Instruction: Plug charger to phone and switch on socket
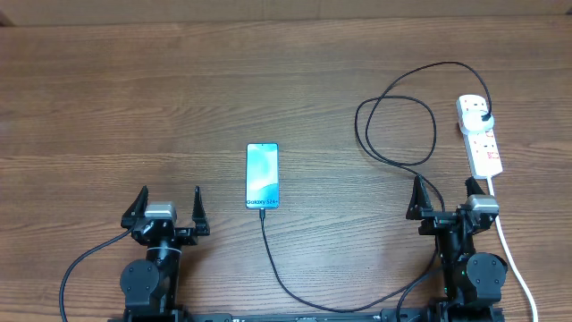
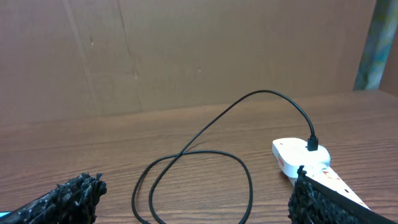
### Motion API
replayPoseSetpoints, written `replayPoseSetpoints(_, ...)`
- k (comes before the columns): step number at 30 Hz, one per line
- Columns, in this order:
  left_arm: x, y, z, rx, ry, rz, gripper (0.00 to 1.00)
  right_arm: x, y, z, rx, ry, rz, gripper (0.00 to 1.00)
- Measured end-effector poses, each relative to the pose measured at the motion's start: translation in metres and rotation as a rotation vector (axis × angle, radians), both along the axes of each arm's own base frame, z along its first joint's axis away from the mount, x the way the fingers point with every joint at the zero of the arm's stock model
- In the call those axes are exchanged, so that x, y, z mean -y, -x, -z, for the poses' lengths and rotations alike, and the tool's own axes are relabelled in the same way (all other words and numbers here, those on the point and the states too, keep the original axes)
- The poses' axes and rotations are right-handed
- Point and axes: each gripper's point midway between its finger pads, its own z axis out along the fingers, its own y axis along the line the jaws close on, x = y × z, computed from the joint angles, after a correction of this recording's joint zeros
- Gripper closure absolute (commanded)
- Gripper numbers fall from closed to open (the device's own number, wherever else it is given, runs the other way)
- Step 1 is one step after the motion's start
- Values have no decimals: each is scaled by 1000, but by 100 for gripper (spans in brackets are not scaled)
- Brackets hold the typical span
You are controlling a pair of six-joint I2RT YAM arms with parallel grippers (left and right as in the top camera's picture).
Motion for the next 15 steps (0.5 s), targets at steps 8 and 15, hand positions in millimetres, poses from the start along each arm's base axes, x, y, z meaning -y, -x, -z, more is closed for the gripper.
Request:
replayPoseSetpoints(8, 0, 0, 0, 0, 0, 0, 0, 0, 0, 0, 0, 0, 0, 0)
replayPoseSetpoints(15, 0, 0, 0, 0, 0, 0, 0, -1, 0, 0, 0, 0, -5, 0)
